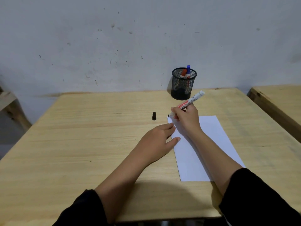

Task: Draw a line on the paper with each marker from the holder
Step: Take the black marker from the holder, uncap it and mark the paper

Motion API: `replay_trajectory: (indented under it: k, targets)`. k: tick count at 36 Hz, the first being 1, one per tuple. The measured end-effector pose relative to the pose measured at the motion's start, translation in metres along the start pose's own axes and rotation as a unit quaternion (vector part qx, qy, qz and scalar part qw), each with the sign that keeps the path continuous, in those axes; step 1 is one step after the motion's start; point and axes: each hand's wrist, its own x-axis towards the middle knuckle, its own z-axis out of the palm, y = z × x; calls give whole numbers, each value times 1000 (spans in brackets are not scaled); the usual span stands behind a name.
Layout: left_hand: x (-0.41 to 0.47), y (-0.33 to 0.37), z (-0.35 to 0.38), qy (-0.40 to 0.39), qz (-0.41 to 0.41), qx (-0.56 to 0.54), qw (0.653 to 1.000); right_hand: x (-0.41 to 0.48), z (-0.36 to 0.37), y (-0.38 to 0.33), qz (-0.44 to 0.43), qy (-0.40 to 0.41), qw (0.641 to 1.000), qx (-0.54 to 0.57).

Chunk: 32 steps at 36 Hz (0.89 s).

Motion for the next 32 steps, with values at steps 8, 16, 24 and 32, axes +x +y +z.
replay_trajectory:
  k: [8, 16, 24, 32]
  targets:
    - [2, -2, 3, 3, -2, 5, 1000, 0, 0, 0, -5, -8, 1000, -23]
    - [1, 0, 1, 9, 6, 0, 1000, 0, 2, -1, 7, -9, 1000, -9]
    - [1, 0, 1, 13, 8, -2, 1000, 3, 0, 1, 9, -8, 1000, -15]
    - [1, 1, 1, 3, 4, -8, 1000, 7, -10, -2, 38, 26, 992, 113]
